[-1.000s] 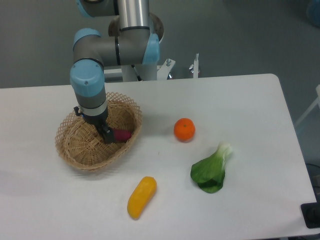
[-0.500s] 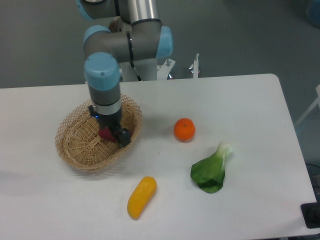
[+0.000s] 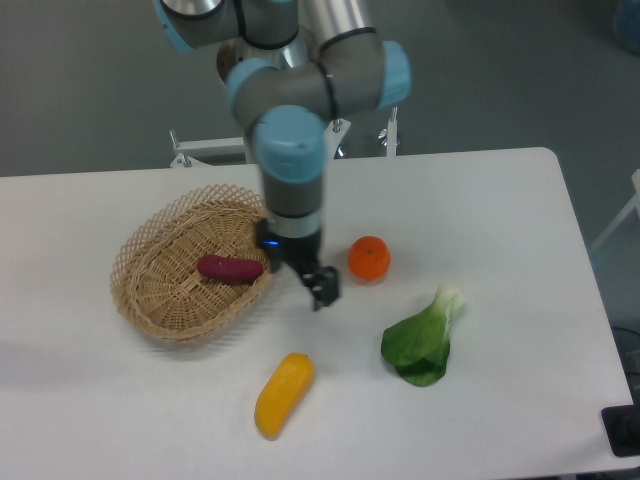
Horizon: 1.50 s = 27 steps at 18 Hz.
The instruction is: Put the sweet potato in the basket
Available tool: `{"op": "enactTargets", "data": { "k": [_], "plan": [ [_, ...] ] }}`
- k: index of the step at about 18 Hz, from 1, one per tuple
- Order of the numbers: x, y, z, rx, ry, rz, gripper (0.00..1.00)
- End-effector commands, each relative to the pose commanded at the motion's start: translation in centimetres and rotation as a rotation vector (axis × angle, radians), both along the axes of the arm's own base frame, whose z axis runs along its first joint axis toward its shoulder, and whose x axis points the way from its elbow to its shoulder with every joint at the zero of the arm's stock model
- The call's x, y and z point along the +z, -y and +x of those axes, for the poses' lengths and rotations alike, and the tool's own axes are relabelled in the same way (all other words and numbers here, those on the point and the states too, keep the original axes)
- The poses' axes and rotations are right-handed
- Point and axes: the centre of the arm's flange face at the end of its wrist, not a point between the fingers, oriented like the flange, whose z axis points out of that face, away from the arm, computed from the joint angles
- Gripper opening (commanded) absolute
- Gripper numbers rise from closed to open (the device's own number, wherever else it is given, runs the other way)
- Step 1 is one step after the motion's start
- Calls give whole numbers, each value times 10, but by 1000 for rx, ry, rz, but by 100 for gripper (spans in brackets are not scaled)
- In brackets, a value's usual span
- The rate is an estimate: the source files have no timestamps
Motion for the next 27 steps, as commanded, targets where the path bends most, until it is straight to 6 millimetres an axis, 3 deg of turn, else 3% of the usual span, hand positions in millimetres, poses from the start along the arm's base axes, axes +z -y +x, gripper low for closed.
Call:
{"op": "enactTargets", "data": {
  "k": [3, 7, 15, 21, 27],
  "plan": [
    [-5, 13, -27, -21, -5, -9, 100],
    [0, 4, -59, -7, -28, -1, 100],
    [-8, 34, -121, -4, -39, -19, 100],
    [-10, 33, -151, 17, -41, -20, 100],
    [-17, 33, -149, 16, -34, -29, 100]
  ]
}}
